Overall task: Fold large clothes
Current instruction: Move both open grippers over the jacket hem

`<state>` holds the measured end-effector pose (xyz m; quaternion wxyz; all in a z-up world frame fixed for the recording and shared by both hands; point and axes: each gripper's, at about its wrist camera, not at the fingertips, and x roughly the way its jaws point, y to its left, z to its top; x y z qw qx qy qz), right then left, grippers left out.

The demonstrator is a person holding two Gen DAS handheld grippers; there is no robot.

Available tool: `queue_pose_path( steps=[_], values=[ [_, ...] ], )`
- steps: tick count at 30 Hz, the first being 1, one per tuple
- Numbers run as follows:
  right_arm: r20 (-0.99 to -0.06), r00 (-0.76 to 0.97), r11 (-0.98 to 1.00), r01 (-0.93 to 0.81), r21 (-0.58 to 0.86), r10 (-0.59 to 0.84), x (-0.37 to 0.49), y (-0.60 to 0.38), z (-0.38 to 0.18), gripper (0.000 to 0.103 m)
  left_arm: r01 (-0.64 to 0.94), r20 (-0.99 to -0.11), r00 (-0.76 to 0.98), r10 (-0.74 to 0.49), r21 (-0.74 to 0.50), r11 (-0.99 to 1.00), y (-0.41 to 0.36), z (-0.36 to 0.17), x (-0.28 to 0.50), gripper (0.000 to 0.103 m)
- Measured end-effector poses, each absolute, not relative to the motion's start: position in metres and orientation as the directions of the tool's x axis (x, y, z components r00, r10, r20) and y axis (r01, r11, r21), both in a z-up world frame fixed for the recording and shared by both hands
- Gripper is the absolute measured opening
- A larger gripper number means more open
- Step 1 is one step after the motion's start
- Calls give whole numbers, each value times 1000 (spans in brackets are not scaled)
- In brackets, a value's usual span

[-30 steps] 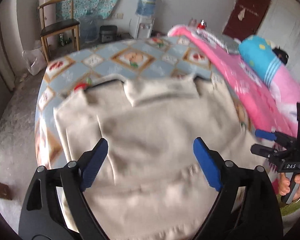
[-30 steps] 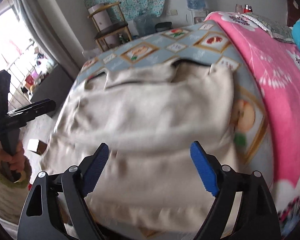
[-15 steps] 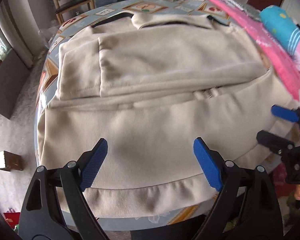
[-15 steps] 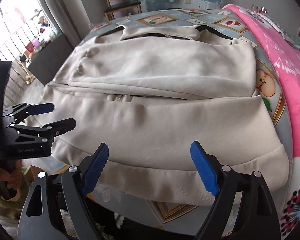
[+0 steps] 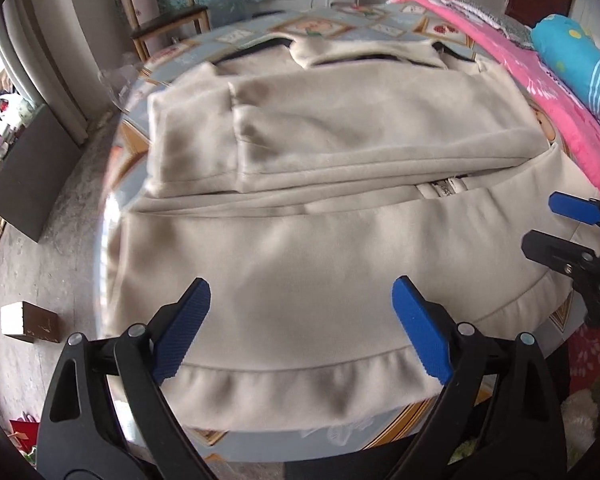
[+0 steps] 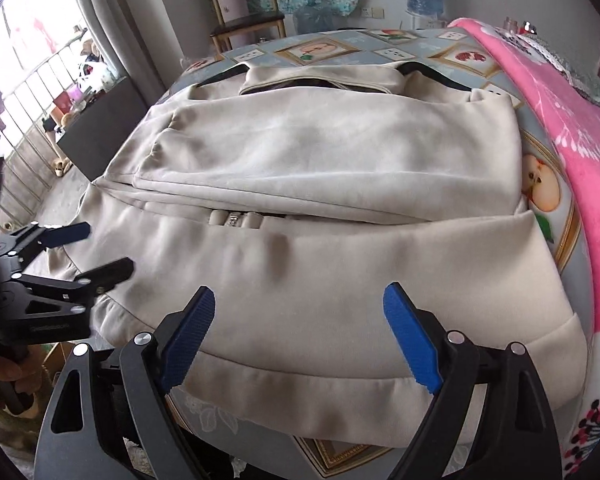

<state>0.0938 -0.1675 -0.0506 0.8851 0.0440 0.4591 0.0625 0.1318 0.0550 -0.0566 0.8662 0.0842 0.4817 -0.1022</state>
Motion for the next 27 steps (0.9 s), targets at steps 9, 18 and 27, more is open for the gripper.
queue_pose_path(
  steps=[9,18,27],
  values=[
    [-797,575,979,-181,98,187,93,-137,-47,84,146,-786,616,-46,57,988,113,-31,106,89],
    [-829,518,975,-170,142,211,100,-136,-63,84,119,-781,612,-121,-60,991,151,-34,109,71],
    [-840,511,980,-164,116,185,102,-132,-64,84,86,-834,506,-221,-206,975,178,-63,154,45]
  ],
)
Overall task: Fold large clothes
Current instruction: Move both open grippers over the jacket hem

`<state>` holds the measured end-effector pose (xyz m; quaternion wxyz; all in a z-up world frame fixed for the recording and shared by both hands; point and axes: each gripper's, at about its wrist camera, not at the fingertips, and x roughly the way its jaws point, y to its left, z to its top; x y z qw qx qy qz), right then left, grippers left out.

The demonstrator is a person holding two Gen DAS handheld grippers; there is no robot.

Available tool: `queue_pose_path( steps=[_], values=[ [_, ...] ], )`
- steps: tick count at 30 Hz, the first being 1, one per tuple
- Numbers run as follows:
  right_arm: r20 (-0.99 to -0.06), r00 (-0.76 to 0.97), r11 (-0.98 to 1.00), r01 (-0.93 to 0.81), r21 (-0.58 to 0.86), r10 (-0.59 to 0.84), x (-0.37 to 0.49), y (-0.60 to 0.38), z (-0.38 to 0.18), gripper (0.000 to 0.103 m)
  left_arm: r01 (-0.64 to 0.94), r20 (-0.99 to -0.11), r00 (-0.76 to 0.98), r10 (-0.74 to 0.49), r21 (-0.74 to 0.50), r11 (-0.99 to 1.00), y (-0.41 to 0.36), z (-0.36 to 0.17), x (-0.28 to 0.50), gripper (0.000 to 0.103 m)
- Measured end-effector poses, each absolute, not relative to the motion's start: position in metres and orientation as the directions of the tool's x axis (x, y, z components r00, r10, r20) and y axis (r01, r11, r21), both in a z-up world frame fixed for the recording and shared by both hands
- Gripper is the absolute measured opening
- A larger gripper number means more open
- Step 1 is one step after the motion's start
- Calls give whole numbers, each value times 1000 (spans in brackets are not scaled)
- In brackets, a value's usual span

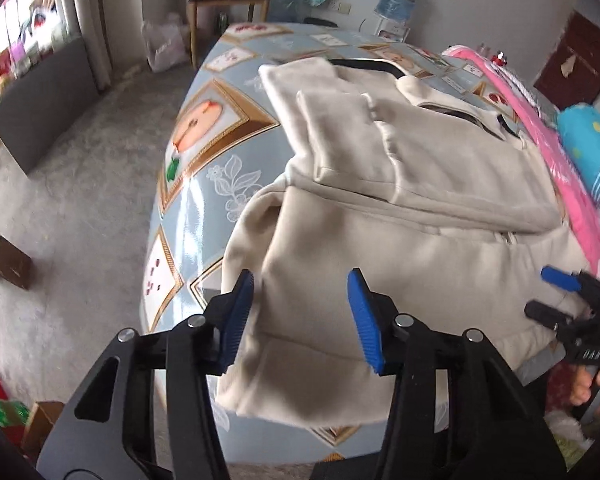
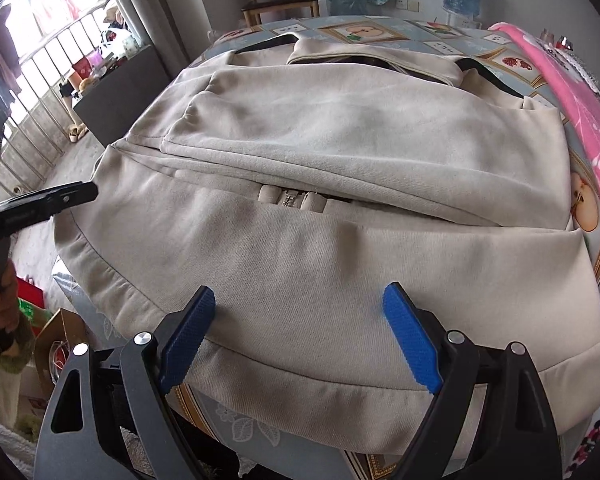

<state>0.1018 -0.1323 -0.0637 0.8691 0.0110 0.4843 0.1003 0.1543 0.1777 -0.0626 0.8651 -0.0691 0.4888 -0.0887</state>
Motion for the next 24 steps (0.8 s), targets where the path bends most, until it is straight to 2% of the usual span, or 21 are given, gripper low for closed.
queue_pose_path(
  steps=[2,6,11,14,16,20,24],
  values=[
    [-841,510,980,-162,112,180,102,-132,-64,84,92,-826,492,-276,-266,960,183,-66,162,37],
    [-842,509,981,-162,110,178,103,-131,-64,84,108,-806,491,-330,-319,941,189,-70,174,37],
    [-843,508,981,-161,108,176,103,-131,-64,84,160,-803,479,-355,-318,935,186,-71,185,37],
    [-843,508,981,-162,107,176,103,-131,-64,84,229,-745,478,-466,-407,884,187,-61,181,37],
    [-843,509,981,-161,106,175,103,-131,-64,84,276,-720,478,-503,-420,864,184,-54,178,37],
    [-843,510,982,-161,101,171,103,-131,-64,84,272,-777,464,-425,-332,903,173,-60,185,38],
    [-843,511,982,-159,100,169,103,-130,-65,84,195,-794,459,-398,-347,917,181,-72,199,38]
  ],
)
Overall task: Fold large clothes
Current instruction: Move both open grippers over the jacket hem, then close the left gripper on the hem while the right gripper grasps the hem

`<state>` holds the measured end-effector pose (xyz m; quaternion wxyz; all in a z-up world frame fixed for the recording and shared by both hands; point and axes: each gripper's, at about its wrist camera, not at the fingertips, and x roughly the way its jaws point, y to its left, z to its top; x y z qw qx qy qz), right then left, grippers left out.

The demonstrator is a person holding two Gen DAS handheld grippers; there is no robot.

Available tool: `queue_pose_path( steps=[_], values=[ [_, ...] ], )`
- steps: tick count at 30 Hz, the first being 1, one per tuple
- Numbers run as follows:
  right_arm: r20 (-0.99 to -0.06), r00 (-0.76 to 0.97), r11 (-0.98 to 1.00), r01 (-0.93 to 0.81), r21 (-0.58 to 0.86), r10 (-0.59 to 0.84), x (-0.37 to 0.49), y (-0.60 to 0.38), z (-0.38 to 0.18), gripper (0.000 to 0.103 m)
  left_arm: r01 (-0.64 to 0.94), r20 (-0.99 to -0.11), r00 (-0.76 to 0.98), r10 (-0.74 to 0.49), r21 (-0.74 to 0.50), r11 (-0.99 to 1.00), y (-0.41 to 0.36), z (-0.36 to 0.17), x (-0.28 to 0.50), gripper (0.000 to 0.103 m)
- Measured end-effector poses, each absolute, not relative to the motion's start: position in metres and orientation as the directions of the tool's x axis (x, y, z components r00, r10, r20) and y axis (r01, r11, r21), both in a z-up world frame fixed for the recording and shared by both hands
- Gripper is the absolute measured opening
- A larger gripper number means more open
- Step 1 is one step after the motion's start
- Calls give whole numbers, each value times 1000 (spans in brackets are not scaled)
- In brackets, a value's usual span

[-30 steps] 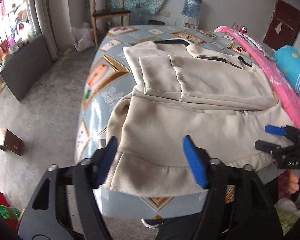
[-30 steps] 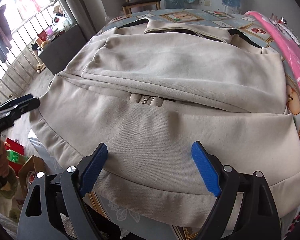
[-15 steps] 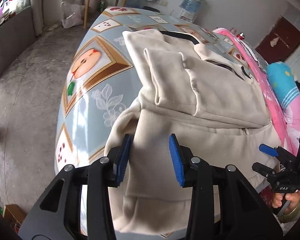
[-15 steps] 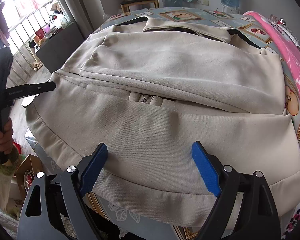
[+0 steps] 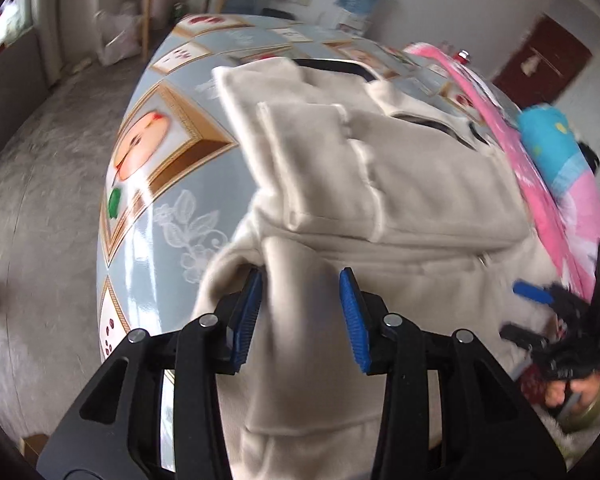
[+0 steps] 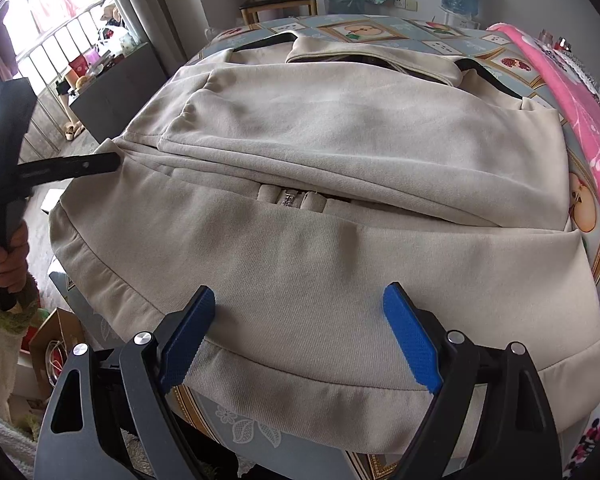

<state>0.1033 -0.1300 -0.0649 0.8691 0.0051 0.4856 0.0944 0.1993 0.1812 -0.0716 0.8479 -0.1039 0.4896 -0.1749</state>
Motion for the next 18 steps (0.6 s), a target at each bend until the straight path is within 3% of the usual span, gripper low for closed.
queue_pose_path(
  steps=[3,7,9,14,18],
  values=[
    [-844,510,983,-156,100,167,103,-130,-65,84,176,-764,458,-454,-423,889,187,-72,200,38],
    [-844,510,983,-156,101,168,103,-129,-65,84,304,-703,428,-568,-480,823,178,-63,185,38],
    [-844,510,983,-157,99,167,102,-128,-65,84,353,-722,421,-549,-427,833,169,-60,178,38],
    [-842,513,983,-157,99,167,103,-128,-66,84,339,-822,455,-342,-195,920,151,-64,175,36],
    [-841,514,982,-157,101,169,103,-128,-66,84,343,-826,517,-226,-42,938,136,-58,166,17]
  ],
)
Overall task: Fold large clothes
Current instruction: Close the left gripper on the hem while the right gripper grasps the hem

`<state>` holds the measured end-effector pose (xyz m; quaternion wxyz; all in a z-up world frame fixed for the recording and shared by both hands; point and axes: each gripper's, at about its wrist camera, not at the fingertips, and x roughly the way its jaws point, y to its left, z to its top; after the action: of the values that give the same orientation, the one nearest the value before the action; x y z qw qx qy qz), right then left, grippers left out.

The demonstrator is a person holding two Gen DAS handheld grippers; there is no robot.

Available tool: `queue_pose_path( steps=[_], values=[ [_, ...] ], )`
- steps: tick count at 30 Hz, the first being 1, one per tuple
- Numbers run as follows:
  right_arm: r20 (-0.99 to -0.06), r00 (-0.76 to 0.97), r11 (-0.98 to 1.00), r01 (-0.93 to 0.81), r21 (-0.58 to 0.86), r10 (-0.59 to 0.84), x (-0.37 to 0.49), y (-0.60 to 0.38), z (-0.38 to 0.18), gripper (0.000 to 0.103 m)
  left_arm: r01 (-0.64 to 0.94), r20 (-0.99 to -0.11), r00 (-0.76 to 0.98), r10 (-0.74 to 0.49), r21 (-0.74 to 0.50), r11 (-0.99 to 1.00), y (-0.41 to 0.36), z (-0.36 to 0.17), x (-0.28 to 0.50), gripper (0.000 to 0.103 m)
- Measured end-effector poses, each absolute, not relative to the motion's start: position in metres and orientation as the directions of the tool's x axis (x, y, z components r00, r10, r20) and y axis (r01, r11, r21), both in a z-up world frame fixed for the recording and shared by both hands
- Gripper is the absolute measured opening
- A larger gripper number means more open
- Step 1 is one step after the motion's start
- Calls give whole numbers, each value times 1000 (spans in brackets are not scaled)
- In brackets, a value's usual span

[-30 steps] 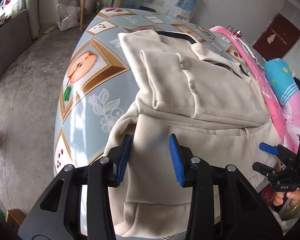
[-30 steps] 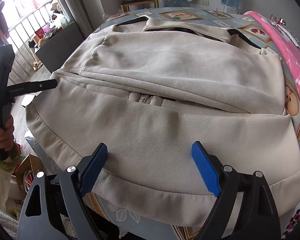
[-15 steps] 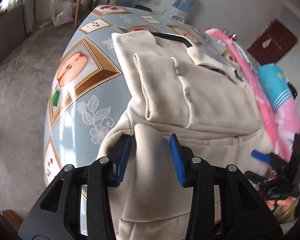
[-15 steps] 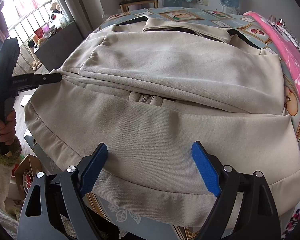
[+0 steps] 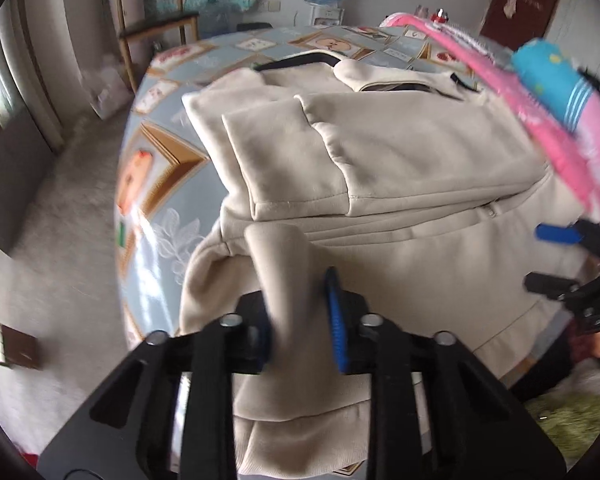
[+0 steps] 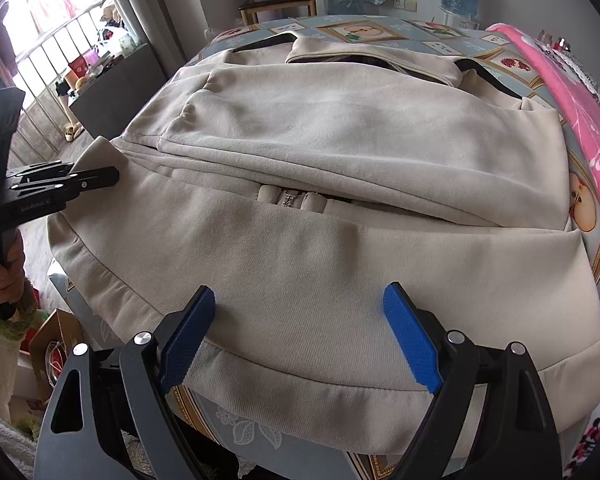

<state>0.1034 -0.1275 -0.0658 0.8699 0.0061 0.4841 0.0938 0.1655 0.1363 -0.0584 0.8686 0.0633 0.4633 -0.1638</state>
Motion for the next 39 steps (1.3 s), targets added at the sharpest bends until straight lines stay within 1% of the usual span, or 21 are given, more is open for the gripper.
queue_pose_path(
  steps=[3,6,9,12,14,16,20,22,24,27,29,32,39],
  values=[
    [-840,514,982,-157,103,171,103,-128,-66,84,336,-820,550,-158,44,941,128,-53,157,11],
    [-837,516,981,-158,115,181,102,-130,-65,84,316,-806,587,-72,146,937,116,-48,145,11],
    [-826,522,977,-140,162,212,96,-142,-61,84,300,-789,614,20,257,919,102,-49,134,11],
    [-805,556,978,-98,183,206,85,-169,-52,82,294,-786,615,63,303,907,94,-54,131,11],
    [-790,588,983,-49,178,172,76,-193,-44,80,282,-785,613,93,328,902,90,-58,130,11],
    [-777,616,986,11,168,125,69,-222,-36,78,271,-786,608,113,340,901,88,-63,131,11],
    [-760,649,979,130,159,37,68,-281,-23,68,251,-784,604,144,359,899,84,-68,134,11],
    [-751,659,969,160,186,35,77,-306,-19,64,243,-785,601,150,358,902,82,-68,136,11],
    [-756,653,961,186,202,33,90,-325,-21,56,224,-792,591,150,341,913,84,-67,139,11],
    [-768,634,942,197,273,90,111,-343,-32,49,202,-804,576,148,316,927,84,-66,142,11],
    [-778,614,922,212,325,133,120,-349,-40,46,191,-808,570,148,306,933,86,-66,142,11],
    [-779,600,898,220,381,184,122,-351,-48,46,184,-812,564,154,305,934,84,-67,142,11],
    [-800,569,896,233,379,191,121,-350,-52,46,182,-816,557,154,301,936,85,-66,142,11]
  ],
)
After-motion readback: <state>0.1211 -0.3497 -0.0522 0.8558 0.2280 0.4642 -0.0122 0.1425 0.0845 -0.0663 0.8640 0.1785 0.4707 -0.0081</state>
